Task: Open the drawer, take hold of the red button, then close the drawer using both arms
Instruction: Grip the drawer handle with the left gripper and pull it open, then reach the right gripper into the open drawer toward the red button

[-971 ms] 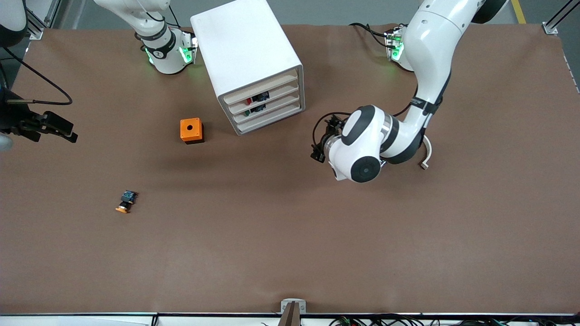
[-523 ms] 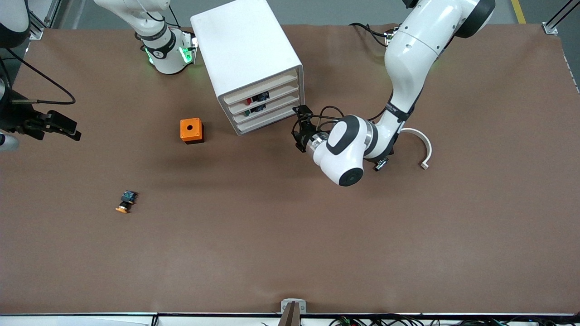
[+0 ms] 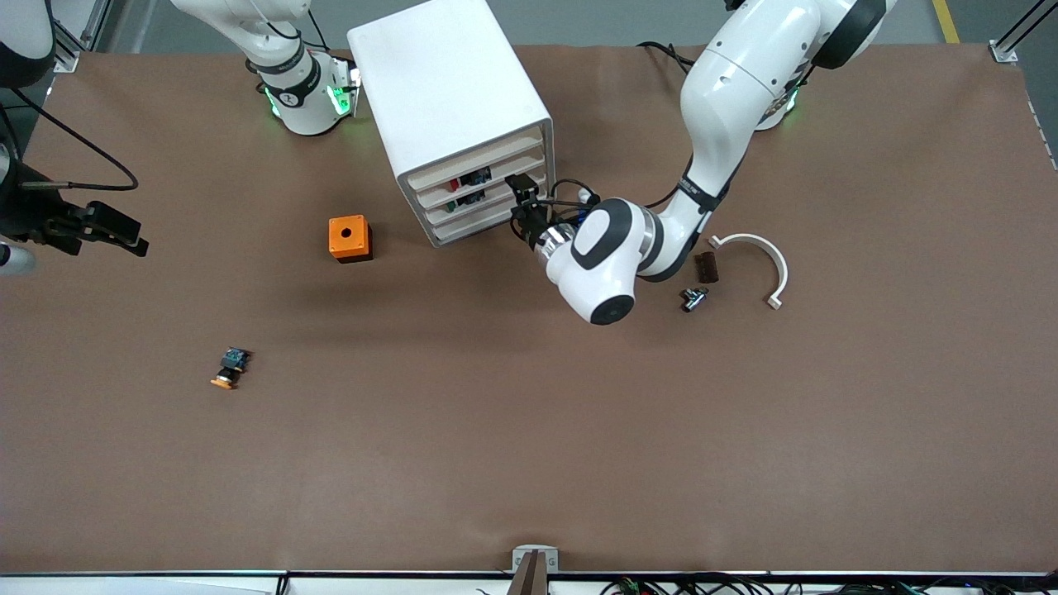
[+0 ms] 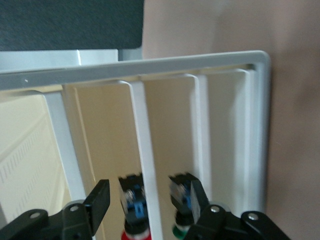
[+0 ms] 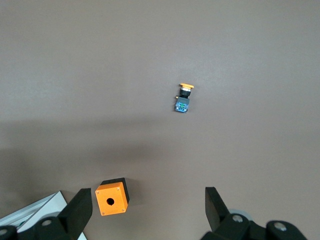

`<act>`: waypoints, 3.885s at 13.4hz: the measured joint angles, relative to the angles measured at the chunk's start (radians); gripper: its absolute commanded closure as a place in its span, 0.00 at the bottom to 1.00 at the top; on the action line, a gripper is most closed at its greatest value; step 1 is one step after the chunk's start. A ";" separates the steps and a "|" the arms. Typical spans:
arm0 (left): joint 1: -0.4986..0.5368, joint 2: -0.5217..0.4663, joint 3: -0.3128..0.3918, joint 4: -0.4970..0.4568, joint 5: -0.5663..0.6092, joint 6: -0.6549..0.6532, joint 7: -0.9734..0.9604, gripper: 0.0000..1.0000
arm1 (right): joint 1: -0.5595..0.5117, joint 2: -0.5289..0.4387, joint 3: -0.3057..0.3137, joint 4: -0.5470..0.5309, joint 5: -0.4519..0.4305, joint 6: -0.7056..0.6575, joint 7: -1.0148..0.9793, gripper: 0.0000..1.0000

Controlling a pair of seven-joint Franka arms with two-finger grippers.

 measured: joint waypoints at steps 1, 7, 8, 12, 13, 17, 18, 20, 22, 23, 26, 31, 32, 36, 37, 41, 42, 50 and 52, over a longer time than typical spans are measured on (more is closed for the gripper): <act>-0.010 0.006 0.000 0.000 -0.002 -0.009 -0.002 0.34 | 0.000 0.000 0.000 0.000 0.000 0.000 0.000 0.00; -0.031 0.049 0.000 0.000 -0.007 -0.024 -0.002 1.00 | 0.000 0.000 0.000 -0.001 0.000 -0.002 0.000 0.00; -0.030 0.048 0.000 0.003 -0.016 -0.035 -0.002 1.00 | 0.000 0.000 0.000 -0.001 0.000 -0.003 0.000 0.00; -0.019 0.046 0.012 0.012 -0.020 -0.039 -0.020 1.00 | 0.000 0.000 0.000 -0.001 0.000 -0.005 0.000 0.00; 0.001 0.046 0.016 0.018 -0.020 -0.039 -0.020 1.00 | 0.000 0.000 0.000 -0.001 0.000 -0.005 0.000 0.00; 0.137 0.053 0.030 0.064 -0.020 -0.024 0.003 0.99 | 0.000 0.000 0.000 -0.001 0.000 -0.005 0.000 0.00; 0.161 0.058 0.031 0.080 -0.019 -0.012 0.009 0.98 | 0.000 0.000 0.000 -0.001 0.000 -0.005 0.000 0.00; 0.180 0.066 0.038 0.106 -0.019 0.012 0.021 0.81 | 0.000 0.000 0.000 -0.001 0.000 -0.005 0.000 0.00; 0.178 0.068 0.041 0.120 -0.019 0.027 0.025 0.28 | 0.000 0.000 0.000 -0.001 0.000 -0.005 0.000 0.00; 0.177 0.068 0.041 0.125 -0.019 0.033 0.027 0.01 | 0.000 0.000 0.000 -0.002 0.000 -0.006 0.000 0.00; 0.182 0.068 0.041 0.138 -0.019 0.034 0.028 0.01 | 0.001 0.004 0.000 -0.016 0.000 -0.005 0.018 0.00; 0.296 0.056 0.047 0.190 0.066 0.035 0.093 0.01 | 0.115 0.044 0.005 -0.024 0.002 -0.001 0.291 0.00; 0.324 0.047 0.047 0.196 0.127 0.031 0.127 0.01 | 0.157 0.056 0.007 -0.024 0.002 0.005 0.370 0.00; 0.351 -0.006 0.044 0.206 0.364 0.026 0.263 0.01 | 0.298 0.096 0.011 -0.025 0.002 0.048 0.674 0.00; 0.351 -0.021 0.043 0.207 0.421 0.026 0.315 0.01 | 0.332 0.107 0.011 -0.025 0.002 0.061 0.757 0.00; 0.342 -0.091 0.035 0.211 0.617 0.026 0.560 0.01 | 0.492 0.156 0.013 -0.033 0.019 0.129 1.092 0.00; 0.339 -0.110 0.026 0.211 0.668 0.025 0.657 0.01 | 0.535 0.165 0.014 -0.049 0.025 0.168 1.169 0.00; 0.284 -0.166 -0.004 0.208 0.787 0.043 1.154 0.00 | 0.748 0.287 0.014 -0.106 0.028 0.434 1.560 0.00; 0.270 -0.167 -0.014 0.207 0.788 0.100 1.206 0.00 | 0.780 0.331 0.013 -0.106 0.028 0.497 1.610 0.00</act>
